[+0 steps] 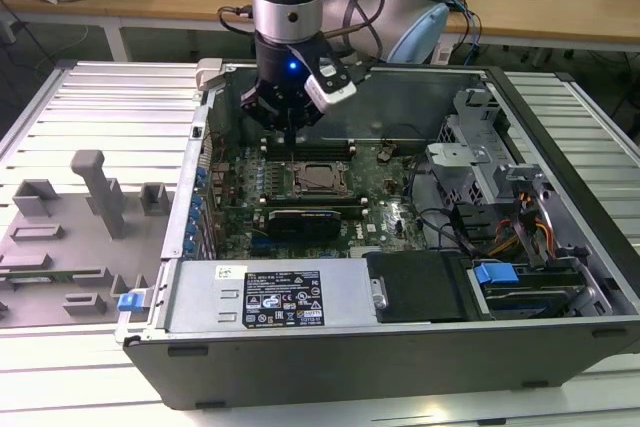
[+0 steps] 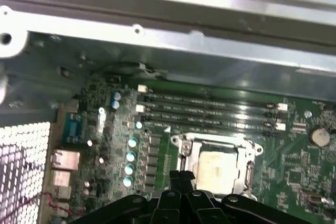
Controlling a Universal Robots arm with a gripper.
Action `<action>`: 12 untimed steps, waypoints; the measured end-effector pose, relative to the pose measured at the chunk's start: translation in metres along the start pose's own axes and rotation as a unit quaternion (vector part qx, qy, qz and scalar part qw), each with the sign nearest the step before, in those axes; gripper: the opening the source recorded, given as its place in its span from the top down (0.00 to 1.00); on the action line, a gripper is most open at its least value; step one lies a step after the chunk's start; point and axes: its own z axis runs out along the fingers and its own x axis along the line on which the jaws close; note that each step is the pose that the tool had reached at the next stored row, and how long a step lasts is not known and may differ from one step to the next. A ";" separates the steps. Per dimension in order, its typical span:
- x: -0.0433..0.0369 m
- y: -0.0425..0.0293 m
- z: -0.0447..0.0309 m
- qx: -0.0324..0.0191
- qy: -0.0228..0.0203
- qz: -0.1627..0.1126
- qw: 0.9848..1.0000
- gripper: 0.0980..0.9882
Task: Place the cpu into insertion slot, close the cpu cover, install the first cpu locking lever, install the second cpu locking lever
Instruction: 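Install the first cpu locking lever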
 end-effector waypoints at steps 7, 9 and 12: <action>0.0108 0.0012 0.0012 -0.041 -0.005 0.001 0.999 0.99; 0.0113 0.0012 0.0012 -0.059 -0.007 0.002 0.998 0.99; 0.0113 0.0012 0.0021 -0.080 -0.010 0.002 0.997 0.99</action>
